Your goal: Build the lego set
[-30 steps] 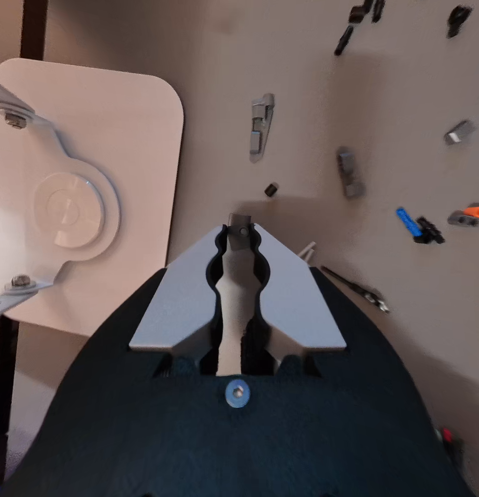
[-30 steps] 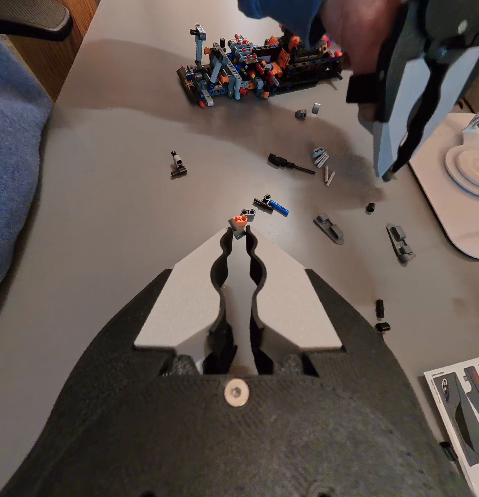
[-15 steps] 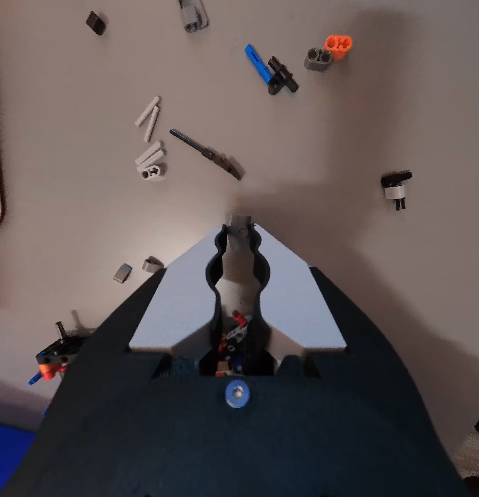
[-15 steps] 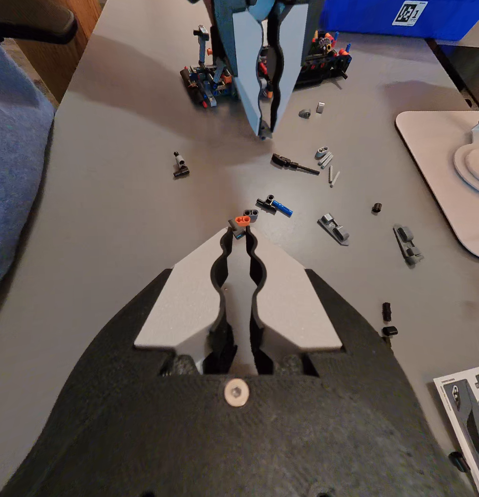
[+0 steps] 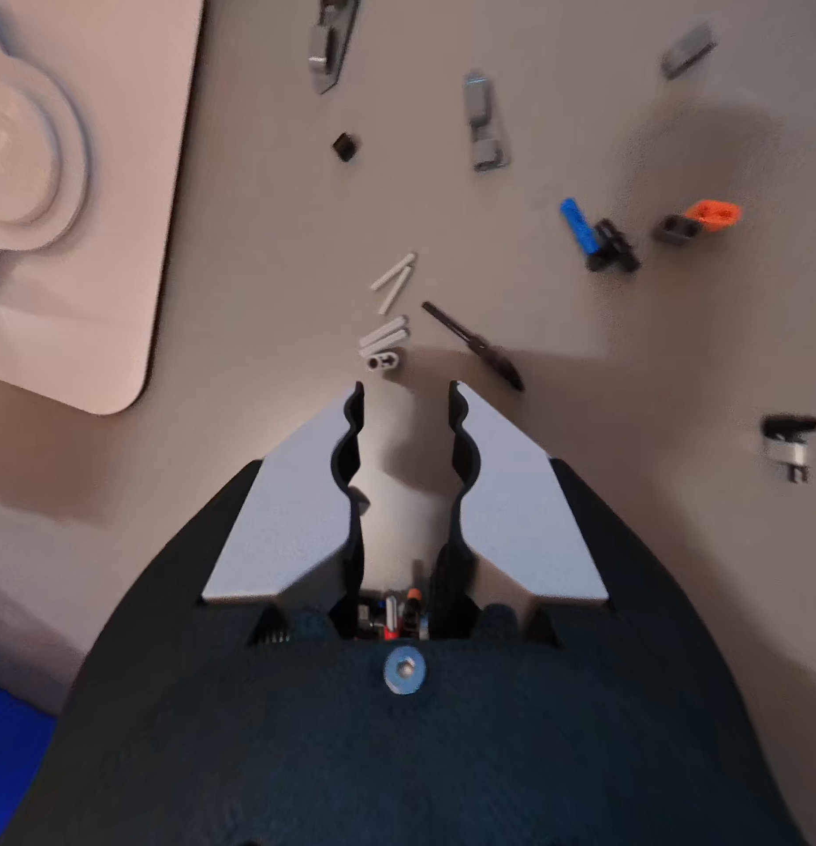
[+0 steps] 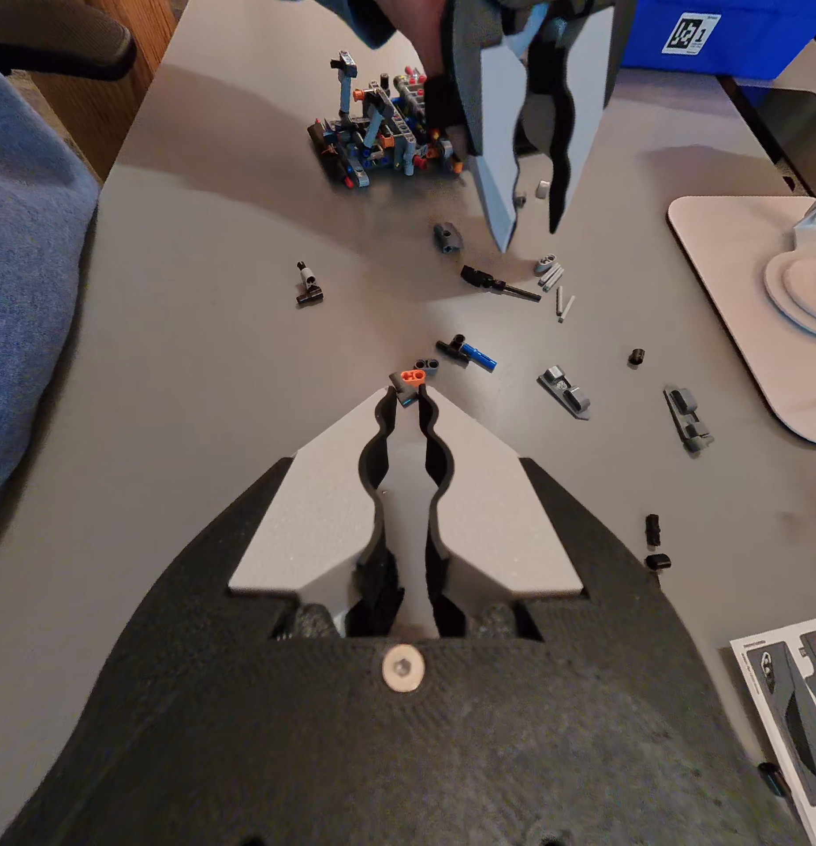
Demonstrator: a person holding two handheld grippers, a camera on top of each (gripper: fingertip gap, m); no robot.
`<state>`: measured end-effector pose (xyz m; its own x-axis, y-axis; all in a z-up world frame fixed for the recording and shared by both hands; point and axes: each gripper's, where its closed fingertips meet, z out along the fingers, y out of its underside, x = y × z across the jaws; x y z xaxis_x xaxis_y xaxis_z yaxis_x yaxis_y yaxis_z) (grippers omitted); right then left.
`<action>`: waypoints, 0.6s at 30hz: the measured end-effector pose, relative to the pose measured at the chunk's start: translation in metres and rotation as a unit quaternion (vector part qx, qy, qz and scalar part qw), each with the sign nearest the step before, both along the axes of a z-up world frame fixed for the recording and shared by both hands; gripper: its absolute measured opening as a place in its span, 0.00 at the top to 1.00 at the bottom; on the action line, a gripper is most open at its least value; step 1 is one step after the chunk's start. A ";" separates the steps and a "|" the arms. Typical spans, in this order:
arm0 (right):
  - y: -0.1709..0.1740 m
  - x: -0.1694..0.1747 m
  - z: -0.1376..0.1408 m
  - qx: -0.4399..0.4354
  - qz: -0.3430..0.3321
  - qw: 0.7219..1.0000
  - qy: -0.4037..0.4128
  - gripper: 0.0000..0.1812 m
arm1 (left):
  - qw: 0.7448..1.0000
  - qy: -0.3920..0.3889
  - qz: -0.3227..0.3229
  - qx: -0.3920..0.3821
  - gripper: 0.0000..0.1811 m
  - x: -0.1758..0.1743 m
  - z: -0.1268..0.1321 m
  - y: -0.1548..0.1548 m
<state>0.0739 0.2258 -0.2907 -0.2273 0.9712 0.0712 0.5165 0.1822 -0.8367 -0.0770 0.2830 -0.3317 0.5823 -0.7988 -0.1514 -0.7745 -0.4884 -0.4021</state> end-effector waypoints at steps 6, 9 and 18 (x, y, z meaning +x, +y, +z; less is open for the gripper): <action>0.001 0.001 0.002 0.002 -0.001 1.000 0.003 0.96 | 0.999 -0.023 0.044 -0.008 0.82 0.001 -0.010 0.014; 0.000 0.001 0.002 0.003 -0.001 1.000 0.001 0.96 | 0.998 -0.031 0.050 -0.017 0.88 0.002 -0.013 0.015; 0.002 0.002 0.004 0.006 -0.003 1.000 0.003 0.96 | 0.998 -0.042 0.047 -0.015 0.93 0.006 -0.014 0.017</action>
